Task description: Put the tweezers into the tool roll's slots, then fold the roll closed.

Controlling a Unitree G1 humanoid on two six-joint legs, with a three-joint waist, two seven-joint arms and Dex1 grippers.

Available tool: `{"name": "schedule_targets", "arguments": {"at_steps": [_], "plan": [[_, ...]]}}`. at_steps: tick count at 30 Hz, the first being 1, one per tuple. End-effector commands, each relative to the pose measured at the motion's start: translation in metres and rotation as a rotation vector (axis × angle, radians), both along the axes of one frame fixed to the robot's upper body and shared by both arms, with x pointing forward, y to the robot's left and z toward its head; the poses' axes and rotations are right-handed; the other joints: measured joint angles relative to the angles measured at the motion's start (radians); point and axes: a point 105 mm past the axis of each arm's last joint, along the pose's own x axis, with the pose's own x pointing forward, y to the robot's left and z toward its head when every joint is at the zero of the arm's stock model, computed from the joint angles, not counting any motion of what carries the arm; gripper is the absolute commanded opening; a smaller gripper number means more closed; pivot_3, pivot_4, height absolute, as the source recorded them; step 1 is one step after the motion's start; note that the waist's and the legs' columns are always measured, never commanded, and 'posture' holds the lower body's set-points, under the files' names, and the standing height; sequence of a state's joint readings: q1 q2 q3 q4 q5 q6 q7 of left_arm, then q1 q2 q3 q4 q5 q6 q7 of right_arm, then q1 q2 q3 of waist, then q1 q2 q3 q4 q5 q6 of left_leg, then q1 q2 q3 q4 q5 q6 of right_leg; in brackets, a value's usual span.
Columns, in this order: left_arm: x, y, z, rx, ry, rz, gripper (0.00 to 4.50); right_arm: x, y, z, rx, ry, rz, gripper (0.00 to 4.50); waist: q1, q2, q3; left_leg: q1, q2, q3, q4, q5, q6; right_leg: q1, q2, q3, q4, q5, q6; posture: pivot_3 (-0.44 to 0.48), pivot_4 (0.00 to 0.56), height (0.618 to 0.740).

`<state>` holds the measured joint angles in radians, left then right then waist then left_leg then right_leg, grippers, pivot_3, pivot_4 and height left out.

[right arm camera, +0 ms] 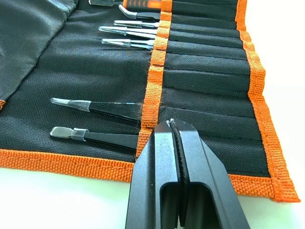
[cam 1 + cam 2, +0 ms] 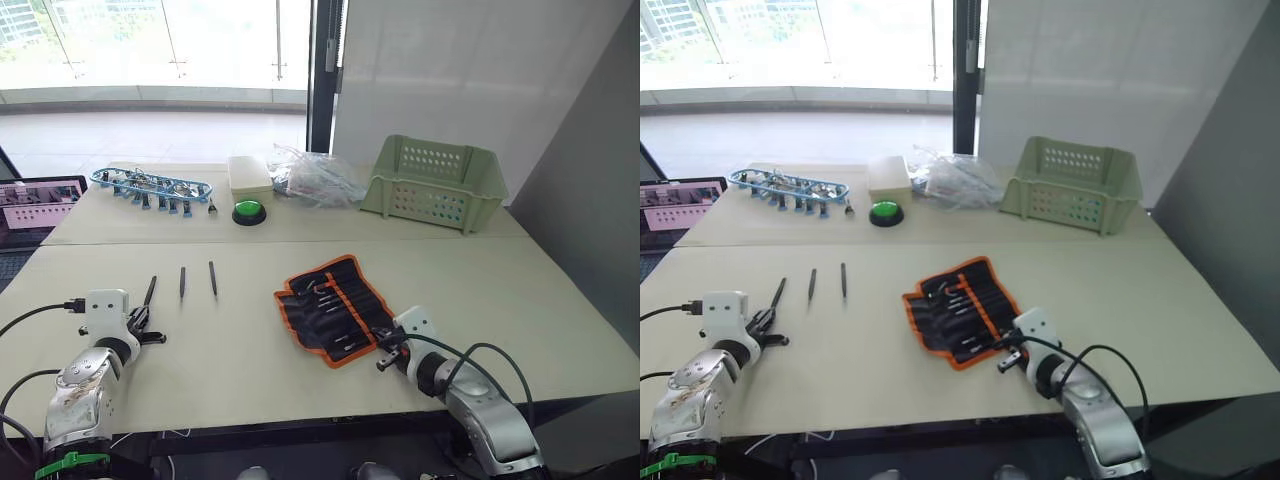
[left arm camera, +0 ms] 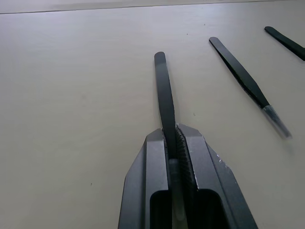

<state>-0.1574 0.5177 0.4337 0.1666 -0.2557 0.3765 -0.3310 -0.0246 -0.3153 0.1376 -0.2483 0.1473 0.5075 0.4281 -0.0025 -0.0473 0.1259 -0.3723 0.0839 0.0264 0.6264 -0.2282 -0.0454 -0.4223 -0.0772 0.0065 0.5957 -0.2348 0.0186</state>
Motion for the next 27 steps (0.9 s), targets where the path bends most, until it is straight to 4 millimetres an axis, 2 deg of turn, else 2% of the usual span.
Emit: {"name": "schedule_targets", "arguments": {"at_steps": [1,3,5,7,11,12,13,16,19,27], "plan": [[0.01,-0.013,0.059,0.083,-0.164,-0.089,0.03,-0.022,-0.012,-0.056,-0.077,0.218,-0.053,0.0,-0.003,-0.004,0.0,0.0,0.0,0.0,0.0,0.0,0.0,0.0,0.0,0.0,0.0,0.0,0.0,0.0,0.15,0.721],[0.012,-0.025,0.076,0.098,-0.209,-0.146,0.03,-0.022,-0.012,-0.057,-0.074,0.217,-0.056,0.0,-0.008,-0.006,0.0,0.0,0.0,0.0,0.0,0.0,0.0,0.0,0.0,0.0,0.0,0.0,0.0,0.0,0.15,0.721],[0.016,-0.061,0.098,0.116,-0.247,-0.321,0.03,-0.023,-0.011,-0.06,-0.071,0.22,-0.061,0.0,-0.01,-0.006,0.0,-0.001,0.0,0.001,0.0,0.0,0.0,-0.001,-0.001,0.001,0.0,0.0,0.0,0.0,0.15,0.721],[0.017,-0.084,0.106,0.109,-0.244,-0.428,0.03,-0.024,-0.01,-0.061,-0.069,0.222,-0.063,0.0,-0.011,-0.006,0.0,-0.001,0.0,0.002,0.0,0.0,0.0,-0.001,-0.001,0.001,0.0,0.0,0.0,0.0,0.15,0.721],[0.016,-0.146,0.097,0.031,-0.125,-0.698,0.03,-0.026,-0.008,-0.064,-0.065,0.229,-0.065,0.0,-0.017,-0.006,0.0,0.0,0.0,0.003,-0.001,0.0,0.0,-0.001,0.0,0.002,0.0,0.0,0.0,0.0,0.15,0.721],[0.011,-0.169,0.089,0.05,-0.064,-0.804,0.03,-0.025,-0.007,-0.064,-0.063,0.229,-0.066,0.0,-0.017,-0.006,0.0,0.0,0.0,0.003,-0.001,0.0,0.0,-0.001,0.0,0.002,0.0,0.0,0.0,0.0,0.15,0.721],[0.006,-0.184,0.083,0.064,-0.018,-0.876,0.03,-0.025,-0.006,-0.064,-0.061,0.228,-0.066,0.0,-0.018,-0.006,0.0,0.0,0.0,0.003,-0.001,0.0,0.0,-0.001,0.001,0.002,0.0,0.0,0.0,0.0,0.15,0.721],[-0.009,-0.211,0.065,0.117,0.108,-1.031,0.03,-0.025,-0.005,-0.063,-0.055,0.223,-0.073,0.0,-0.021,-0.007,0.0,0.0,0.0,0.003,-0.001,0.0,-0.001,-0.001,0.001,0.003,0.0,0.0,0.0,0.0,0.15,0.721],[-0.015,-0.221,0.049,0.19,0.223,-1.105,0.03,-0.025,-0.004,-0.063,-0.05,0.22,-0.077,0.0,-0.022,-0.006,0.001,0.001,0.0,0.003,-0.001,0.0,-0.001,-0.002,0.002,0.004,0.0,0.0,0.0,0.0,0.15,0.721],[-0.009,-0.224,0.047,0.303,0.309,-1.143,0.03,-0.027,-0.002,-0.063,-0.042,0.22,-0.089,0.0,-0.019,-0.007,0.001,0.001,-0.001,0.002,-0.001,-0.001,-0.001,-0.002,0.001,0.005,-0.001,0.0,0.0,0.0,0.15,0.721]]}}
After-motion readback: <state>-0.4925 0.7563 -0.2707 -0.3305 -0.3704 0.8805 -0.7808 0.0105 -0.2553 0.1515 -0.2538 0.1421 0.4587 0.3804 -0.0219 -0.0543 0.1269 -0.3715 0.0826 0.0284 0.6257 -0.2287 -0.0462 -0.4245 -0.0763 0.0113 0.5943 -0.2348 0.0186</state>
